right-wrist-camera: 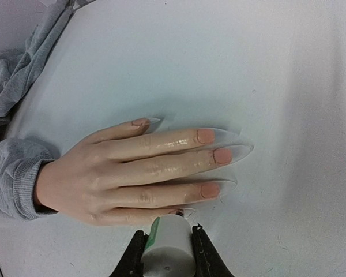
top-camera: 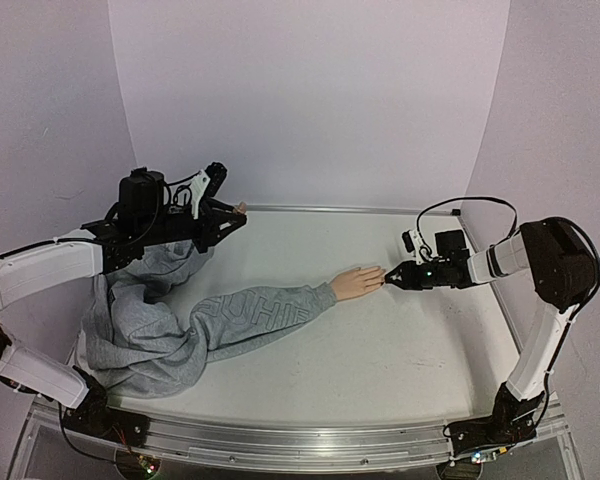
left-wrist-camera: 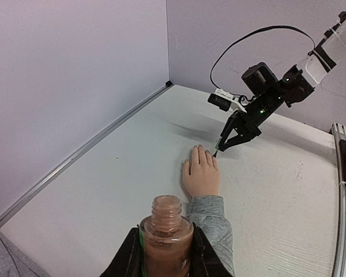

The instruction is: Paint the nails

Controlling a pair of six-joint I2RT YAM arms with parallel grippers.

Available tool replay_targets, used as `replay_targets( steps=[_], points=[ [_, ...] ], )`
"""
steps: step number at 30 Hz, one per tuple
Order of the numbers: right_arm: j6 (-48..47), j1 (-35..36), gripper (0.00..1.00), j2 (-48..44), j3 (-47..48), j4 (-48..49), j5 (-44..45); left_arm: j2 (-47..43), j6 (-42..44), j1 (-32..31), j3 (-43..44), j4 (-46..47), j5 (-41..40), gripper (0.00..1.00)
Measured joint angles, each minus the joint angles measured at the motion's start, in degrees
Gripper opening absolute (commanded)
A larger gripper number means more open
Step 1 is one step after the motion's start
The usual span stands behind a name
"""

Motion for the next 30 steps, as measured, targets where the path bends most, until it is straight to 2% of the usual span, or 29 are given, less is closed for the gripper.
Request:
replay_targets(
  steps=[30],
  points=[
    [0.9,0.0,0.0,1.8,0.0,1.4,2.1,0.0,0.0,0.1,0.0,0.0,0.0,0.0]
  ],
)
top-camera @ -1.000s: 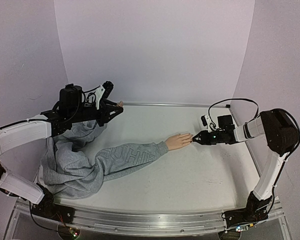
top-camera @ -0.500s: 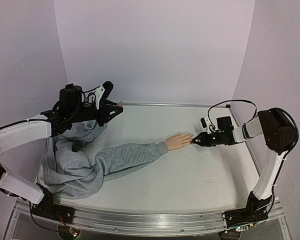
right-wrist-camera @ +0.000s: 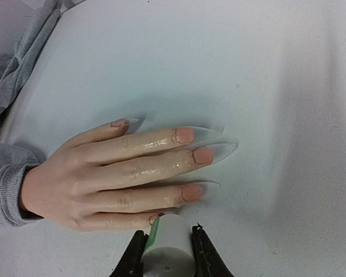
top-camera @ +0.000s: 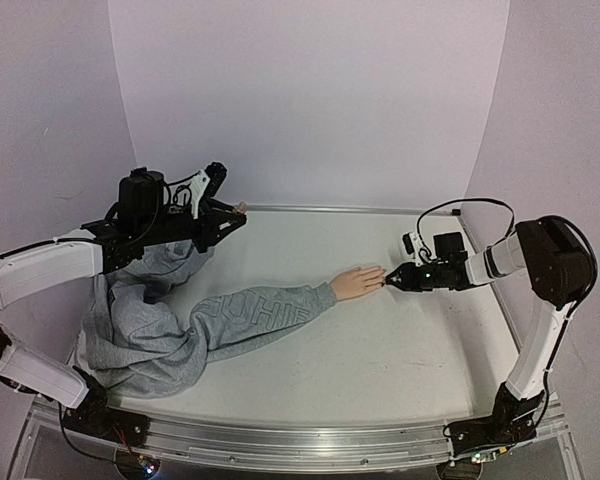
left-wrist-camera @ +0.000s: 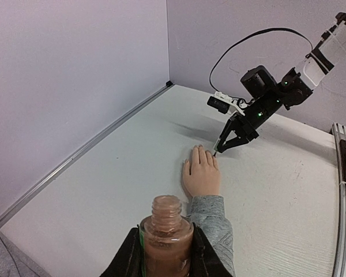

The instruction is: Paint the nails

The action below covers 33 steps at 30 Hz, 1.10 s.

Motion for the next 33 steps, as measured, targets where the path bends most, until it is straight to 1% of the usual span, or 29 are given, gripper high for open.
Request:
replay_targets(
  steps=[15,24,33],
  points=[
    [0.6,0.0,0.0,-0.7,-1.1,1.7,2.2,0.0,0.0,0.0,0.0,0.0,0.0,0.0],
    [0.5,0.0,0.0,-4.0,-4.4,1.9,2.0,0.0,0.0,0.0,0.0,0.0,0.0,0.0],
    [0.4,0.0,0.0,-4.4,-4.5,3.6,0.0,0.0,0.0,0.0,0.0,0.0,0.0,0.0]
  ],
)
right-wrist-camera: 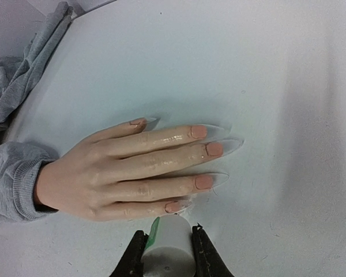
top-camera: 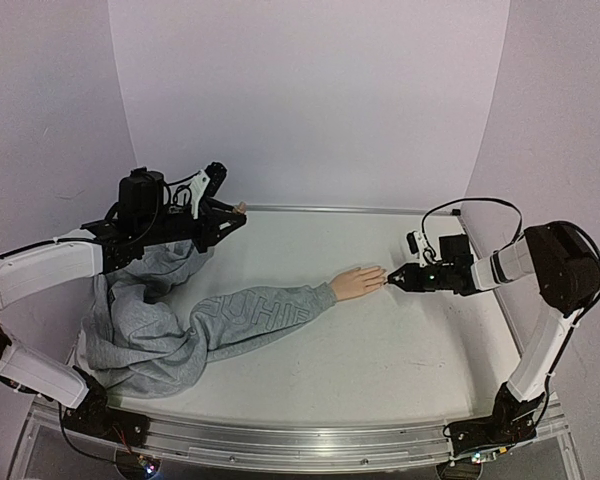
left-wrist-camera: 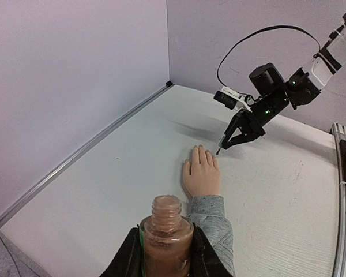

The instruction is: Paint the nails

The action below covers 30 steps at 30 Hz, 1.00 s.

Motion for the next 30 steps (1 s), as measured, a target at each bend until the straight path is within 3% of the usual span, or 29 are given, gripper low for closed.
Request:
replay_targets(
  steps=[30],
  points=[
    [0.5,0.0,0.0,1.6,1.0,1.7,-1.6,0.0,0.0,0.0,0.0,0.0,0.1,0.0]
  ],
)
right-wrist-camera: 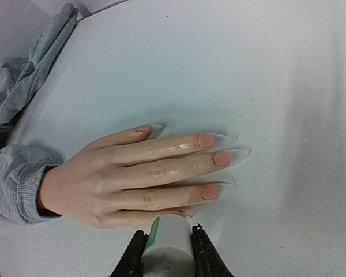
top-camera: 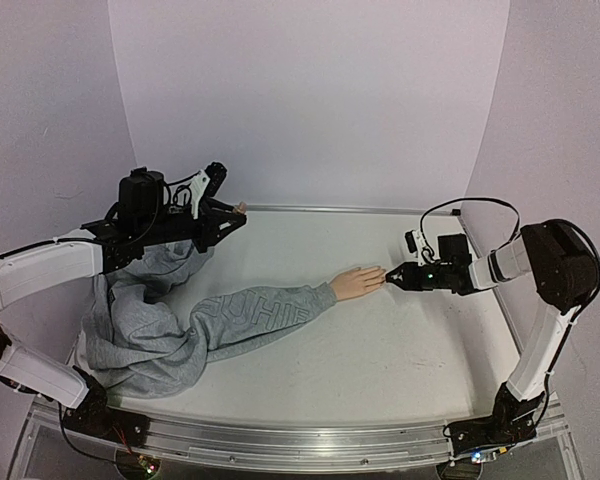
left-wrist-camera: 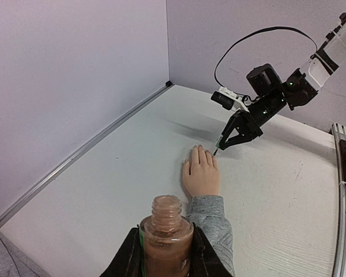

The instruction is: Paint the nails

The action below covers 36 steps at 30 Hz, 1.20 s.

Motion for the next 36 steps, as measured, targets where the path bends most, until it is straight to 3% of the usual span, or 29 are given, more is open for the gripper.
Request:
replay_targets(
  steps=[36],
  points=[
    [0.3,0.0,0.0,0.9,0.9,-0.2,0.0,0.0,0.0,0.0,0.0,0.0,0.1,0.0]
  ],
)
